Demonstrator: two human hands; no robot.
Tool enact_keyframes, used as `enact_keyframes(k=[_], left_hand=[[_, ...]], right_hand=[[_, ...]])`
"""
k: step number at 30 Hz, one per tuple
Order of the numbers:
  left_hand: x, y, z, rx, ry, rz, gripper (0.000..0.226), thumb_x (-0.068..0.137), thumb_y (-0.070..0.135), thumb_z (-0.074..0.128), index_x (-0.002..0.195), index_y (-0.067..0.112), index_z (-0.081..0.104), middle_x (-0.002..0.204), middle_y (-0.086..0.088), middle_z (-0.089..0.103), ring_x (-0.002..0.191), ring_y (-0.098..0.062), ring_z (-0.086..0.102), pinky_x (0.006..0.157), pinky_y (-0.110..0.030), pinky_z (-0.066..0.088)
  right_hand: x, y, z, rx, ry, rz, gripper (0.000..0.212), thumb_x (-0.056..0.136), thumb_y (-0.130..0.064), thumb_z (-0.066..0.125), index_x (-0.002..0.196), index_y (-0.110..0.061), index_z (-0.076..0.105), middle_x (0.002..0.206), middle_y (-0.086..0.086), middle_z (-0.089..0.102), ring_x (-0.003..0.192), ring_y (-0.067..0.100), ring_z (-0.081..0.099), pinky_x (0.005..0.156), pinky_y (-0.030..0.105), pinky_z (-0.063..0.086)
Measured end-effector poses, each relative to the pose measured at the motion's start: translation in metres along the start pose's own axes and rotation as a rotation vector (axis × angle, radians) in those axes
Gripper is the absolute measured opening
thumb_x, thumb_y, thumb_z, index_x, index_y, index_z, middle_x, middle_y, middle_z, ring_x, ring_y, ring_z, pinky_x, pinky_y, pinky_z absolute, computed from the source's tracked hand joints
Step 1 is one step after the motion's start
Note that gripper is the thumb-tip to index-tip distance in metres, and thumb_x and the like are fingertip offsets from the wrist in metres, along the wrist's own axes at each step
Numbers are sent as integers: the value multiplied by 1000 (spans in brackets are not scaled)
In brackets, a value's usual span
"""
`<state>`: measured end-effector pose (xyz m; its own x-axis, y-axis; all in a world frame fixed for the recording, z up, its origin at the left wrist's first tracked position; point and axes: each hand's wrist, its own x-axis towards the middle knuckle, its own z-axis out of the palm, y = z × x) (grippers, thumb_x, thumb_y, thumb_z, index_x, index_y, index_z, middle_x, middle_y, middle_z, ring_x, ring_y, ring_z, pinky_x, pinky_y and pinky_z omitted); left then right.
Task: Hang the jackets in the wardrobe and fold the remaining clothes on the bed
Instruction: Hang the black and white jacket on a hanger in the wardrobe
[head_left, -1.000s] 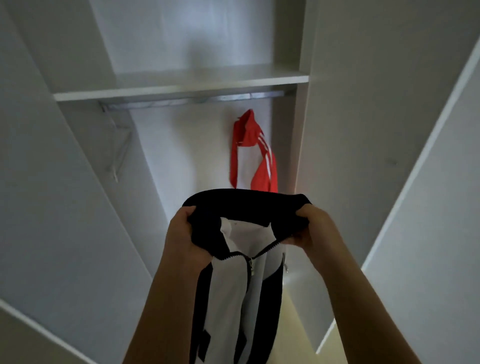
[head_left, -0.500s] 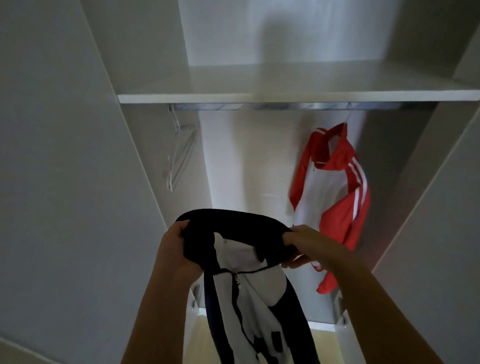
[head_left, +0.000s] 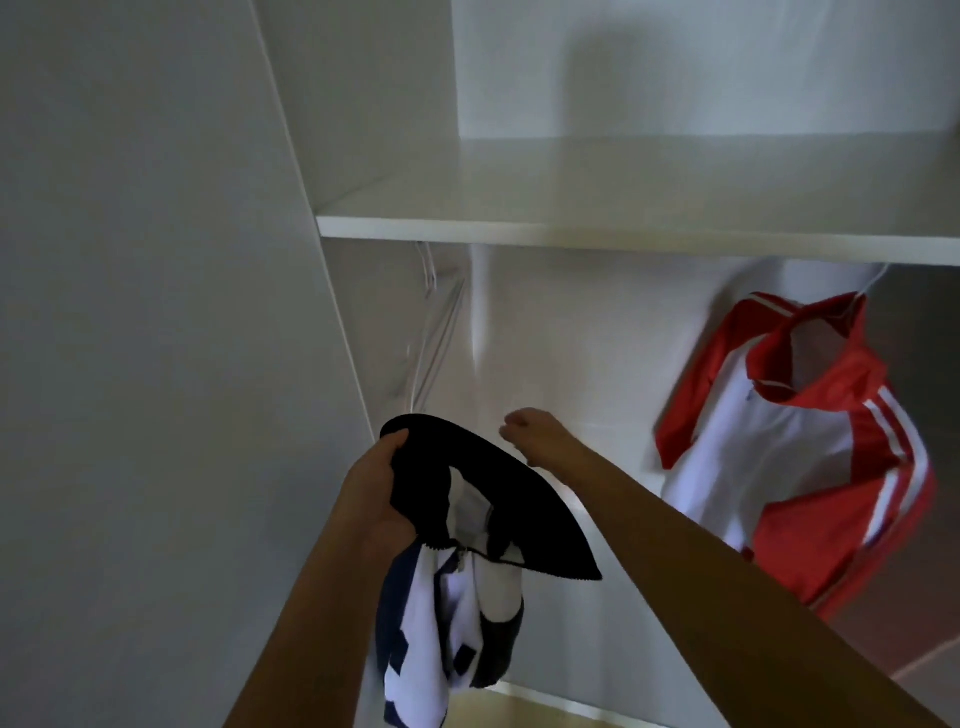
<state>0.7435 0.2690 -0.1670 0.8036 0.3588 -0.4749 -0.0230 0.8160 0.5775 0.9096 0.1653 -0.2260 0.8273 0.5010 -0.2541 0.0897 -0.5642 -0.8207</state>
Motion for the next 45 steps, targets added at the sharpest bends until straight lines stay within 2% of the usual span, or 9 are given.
enact_keyframes(k=[8, 12, 14, 16, 22, 28, 32, 35, 45], left_hand=[[40, 50, -6, 179, 168, 26, 30, 100, 27, 41, 80, 9, 54, 46, -5, 53, 36, -17, 52, 56, -14, 53], [50, 59, -10, 172, 143, 27, 45, 102, 24, 38, 73, -1, 61, 50, -9, 63, 33, -16, 53, 43, -12, 47], [53, 61, -10, 172, 127, 36, 43, 102, 24, 38, 121, -9, 58, 97, -23, 70, 57, -27, 65, 79, -12, 50], [55, 62, -8, 191, 129, 38, 49, 101, 24, 38, 142, -3, 32, 77, -23, 70, 57, -26, 67, 67, -13, 53], [69, 64, -17, 215, 175, 27, 46, 99, 26, 41, 134, -4, 47, 47, -7, 59, 36, -16, 57, 39, -17, 45], [73, 55, -23, 203, 180, -7, 44, 99, 29, 45, 129, -3, 52, 121, -21, 60, 112, -33, 57, 84, -33, 44], [78, 40, -16, 171, 153, -14, 42, 96, 25, 50, 130, 0, 52, 86, -15, 68, 74, -25, 66, 67, -27, 53], [82, 29, -9, 201, 182, -42, 42, 96, 24, 51, 128, -3, 52, 127, -22, 57, 95, -34, 63, 85, -33, 44], [73, 13, 23, 232, 34, -12, 37, 97, 19, 50, 125, -4, 55, 116, -23, 61, 69, -23, 54, 73, -34, 48]], right_hand=[[94, -55, 60, 347, -34, 136, 38, 93, -25, 59, 116, 6, 60, 123, 21, 61, 89, 20, 52, 74, 30, 42], [121, -68, 78, 393, -1, 124, 39, 88, -26, 67, 113, 5, 63, 117, 20, 64, 87, 21, 54, 72, 30, 43], [130, -71, 85, 368, 19, 113, 37, 87, -23, 68, 108, 6, 64, 108, 21, 65, 84, 23, 55, 72, 30, 45], [136, -71, 90, 375, 27, 100, 31, 86, -19, 67, 105, 6, 65, 95, 17, 64, 83, 23, 56, 71, 30, 45], [135, -64, 87, 534, 17, 112, 11, 95, -10, 50, 86, -5, 55, 71, 9, 56, 58, 18, 53, 51, 25, 47], [119, -43, 60, 554, 196, 3, 19, 97, -10, 35, 86, -14, 51, 69, 2, 47, 54, 11, 39, 42, 20, 30], [110, -38, 28, 418, 272, -50, 16, 96, -9, 33, 92, -13, 48, 76, 2, 46, 60, 13, 41, 49, 25, 30], [103, -35, 7, 320, 335, -109, 17, 97, -8, 32, 92, -12, 48, 76, -1, 45, 61, 11, 41, 51, 22, 32], [52, -3, -49, 306, 430, -152, 22, 97, -8, 32, 85, -14, 48, 70, 0, 44, 53, 11, 38, 43, 19, 30]])
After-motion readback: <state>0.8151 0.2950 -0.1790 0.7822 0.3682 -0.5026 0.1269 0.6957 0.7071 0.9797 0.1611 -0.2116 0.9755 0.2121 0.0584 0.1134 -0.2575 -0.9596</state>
